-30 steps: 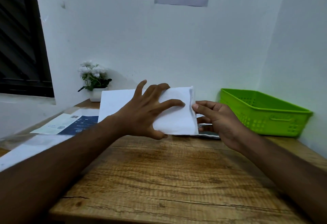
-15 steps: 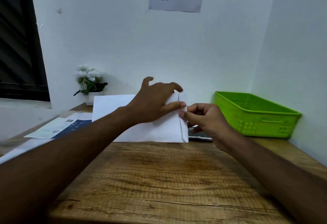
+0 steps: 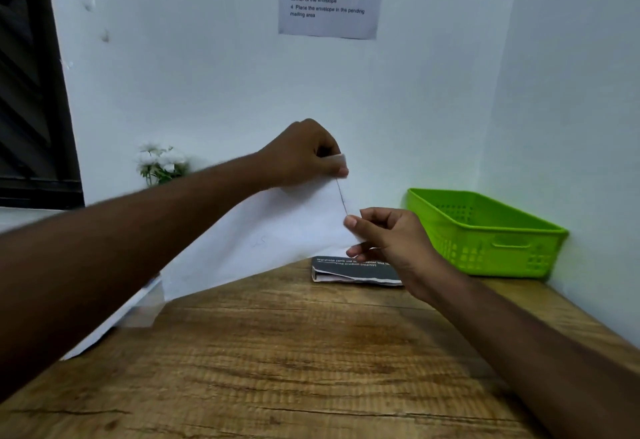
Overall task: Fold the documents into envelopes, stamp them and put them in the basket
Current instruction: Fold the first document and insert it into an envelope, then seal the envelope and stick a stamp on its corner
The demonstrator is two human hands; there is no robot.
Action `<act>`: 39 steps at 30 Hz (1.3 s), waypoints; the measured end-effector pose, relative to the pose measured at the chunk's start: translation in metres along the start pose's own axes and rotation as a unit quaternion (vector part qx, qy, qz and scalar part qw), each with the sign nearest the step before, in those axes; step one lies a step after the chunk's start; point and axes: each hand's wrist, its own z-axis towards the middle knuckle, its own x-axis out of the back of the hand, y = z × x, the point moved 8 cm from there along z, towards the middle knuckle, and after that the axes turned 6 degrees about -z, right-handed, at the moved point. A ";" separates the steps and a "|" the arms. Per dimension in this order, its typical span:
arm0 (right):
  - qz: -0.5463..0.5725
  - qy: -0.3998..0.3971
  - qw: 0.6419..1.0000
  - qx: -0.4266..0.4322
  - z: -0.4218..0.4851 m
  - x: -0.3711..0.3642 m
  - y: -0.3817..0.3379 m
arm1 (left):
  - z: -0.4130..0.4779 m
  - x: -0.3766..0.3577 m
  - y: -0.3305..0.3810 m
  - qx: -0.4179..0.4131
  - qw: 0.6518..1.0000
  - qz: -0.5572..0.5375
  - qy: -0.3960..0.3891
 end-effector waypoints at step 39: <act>-0.101 0.007 0.995 0.020 0.002 0.024 -0.015 | -0.040 0.111 -0.056 0.186 0.979 -0.081 -0.018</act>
